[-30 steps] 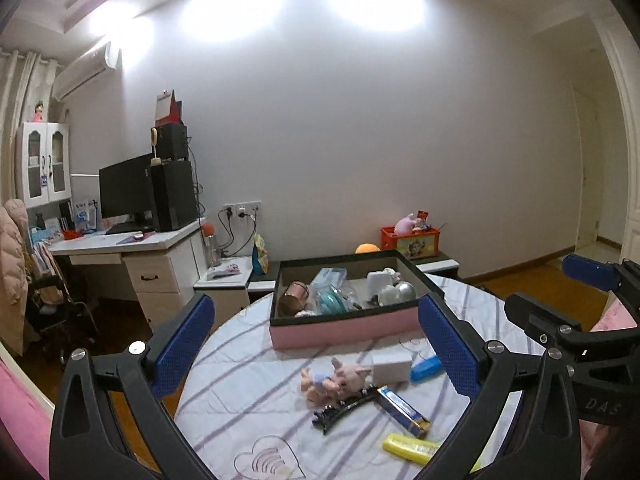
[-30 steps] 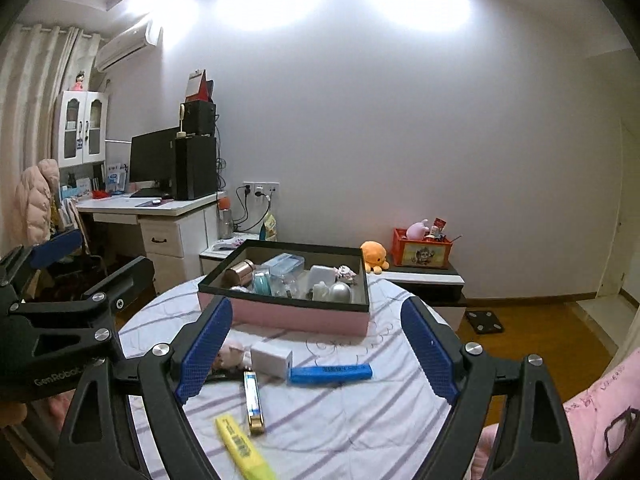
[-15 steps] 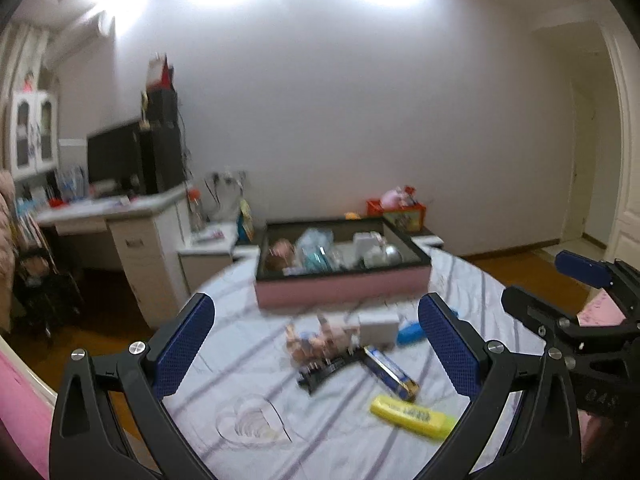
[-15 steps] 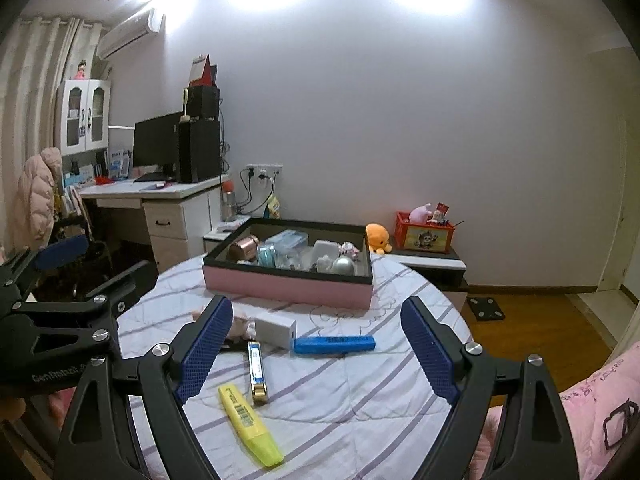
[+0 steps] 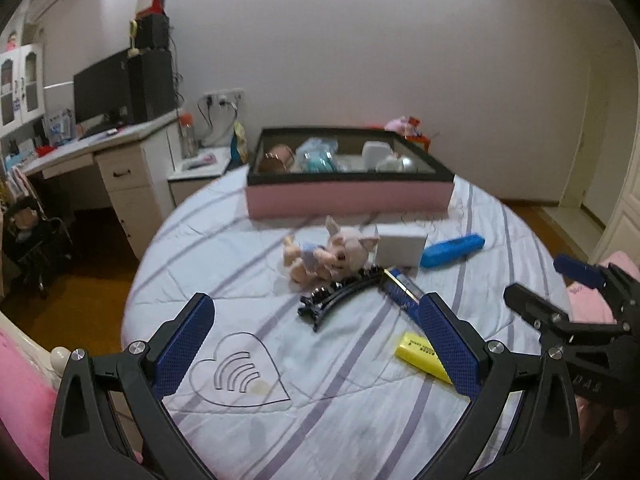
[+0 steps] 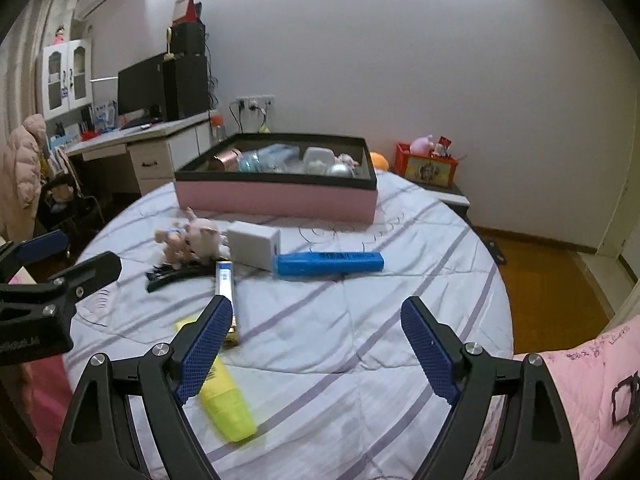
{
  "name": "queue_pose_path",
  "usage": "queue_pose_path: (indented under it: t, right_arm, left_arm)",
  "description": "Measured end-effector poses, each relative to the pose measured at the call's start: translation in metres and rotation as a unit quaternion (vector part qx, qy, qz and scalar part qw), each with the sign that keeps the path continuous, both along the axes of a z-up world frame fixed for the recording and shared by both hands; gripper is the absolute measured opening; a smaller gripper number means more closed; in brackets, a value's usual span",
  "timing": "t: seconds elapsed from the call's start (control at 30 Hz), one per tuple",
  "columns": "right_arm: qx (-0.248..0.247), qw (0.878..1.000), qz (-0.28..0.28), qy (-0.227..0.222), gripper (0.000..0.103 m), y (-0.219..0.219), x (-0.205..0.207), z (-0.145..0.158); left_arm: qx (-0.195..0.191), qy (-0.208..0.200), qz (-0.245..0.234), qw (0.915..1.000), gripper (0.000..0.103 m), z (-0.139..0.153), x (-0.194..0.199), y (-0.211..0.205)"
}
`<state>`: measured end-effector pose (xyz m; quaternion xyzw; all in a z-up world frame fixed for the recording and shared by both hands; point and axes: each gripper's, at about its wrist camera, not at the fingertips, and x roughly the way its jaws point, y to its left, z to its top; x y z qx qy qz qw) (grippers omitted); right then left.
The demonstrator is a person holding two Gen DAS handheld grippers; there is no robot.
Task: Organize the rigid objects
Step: 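Grasp the pig doll with the left tool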
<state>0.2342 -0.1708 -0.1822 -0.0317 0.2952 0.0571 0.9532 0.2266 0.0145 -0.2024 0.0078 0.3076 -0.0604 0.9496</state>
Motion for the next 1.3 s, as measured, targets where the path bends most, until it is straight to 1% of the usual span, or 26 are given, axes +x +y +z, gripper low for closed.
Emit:
queue_pose_path:
  t: [0.2, 0.3, 0.57, 0.7, 0.73, 0.77, 0.8, 0.87, 0.9, 0.97, 1.0, 1.1, 1.3]
  right_arm:
    - [0.008, 1.0, -0.015, 0.021, 0.088, -0.014, 0.023, -0.007]
    - [0.016, 0.999, -0.019, 0.03, 0.088, -0.02, 0.036, -0.011]
    - [0.026, 0.998, -0.017, 0.052, 0.088, -0.023, 0.067, -0.02]
    - [0.025, 0.998, -0.018, 0.058, 0.088, -0.024, 0.08, -0.021]
    - [0.025, 0.998, -0.018, 0.06, 0.088, -0.024, 0.082, -0.021]
    - [0.024, 0.998, -0.019, 0.062, 0.088, -0.024, 0.085, -0.022]
    - [0.024, 0.998, -0.02, 0.063, 0.088, -0.024, 0.085, -0.022]
    - [0.023, 0.997, -0.019, 0.065, 0.088, -0.022, 0.088, -0.022]
    - [0.022, 0.997, -0.019, 0.066, 0.088, -0.022, 0.089, -0.022]
    - [0.021, 0.997, -0.017, 0.067, 0.088, -0.017, 0.091, -0.022]
    - [0.02, 0.997, -0.015, 0.069, 0.088, -0.014, 0.092, -0.021]
    - [0.015, 0.997, -0.008, 0.072, 0.088, -0.003, 0.096, -0.019]
    - [-0.004, 0.996, 0.01, 0.086, 0.088, 0.029, 0.114, -0.017]
  left_arm:
    - [0.004, 0.032, 0.006, 0.9995, 0.103, -0.01, 0.032, 0.001]
    - [0.002, 0.044, -0.005, 0.999, 0.103, -0.015, 0.053, -0.004]
    - [-0.011, 0.097, -0.016, 0.9951, 0.103, -0.034, 0.107, -0.018]
    - [-0.017, 0.116, -0.022, 0.9929, 0.102, -0.041, 0.123, -0.021]
    - [-0.02, 0.12, -0.023, 0.9923, 0.101, -0.043, 0.126, -0.02]
    - [-0.025, 0.122, -0.025, 0.992, 0.091, -0.043, 0.127, -0.019]
    - [-0.031, 0.119, -0.025, 0.9921, 0.085, -0.043, 0.127, -0.017]
    - [-0.03, 0.118, -0.03, 0.9921, 0.083, -0.043, 0.126, -0.015]
    - [-0.027, 0.116, -0.033, 0.9923, 0.08, -0.042, 0.125, -0.015]
    - [-0.03, 0.111, -0.031, 0.9929, 0.08, -0.04, 0.121, -0.012]
    - [-0.026, 0.109, -0.031, 0.9932, 0.08, -0.039, 0.119, -0.01]
    - [-0.005, 0.096, -0.018, 0.9952, 0.08, -0.035, 0.113, -0.004]
    - [0.003, 0.078, 0.013, 0.9968, 0.08, -0.026, 0.104, 0.022]
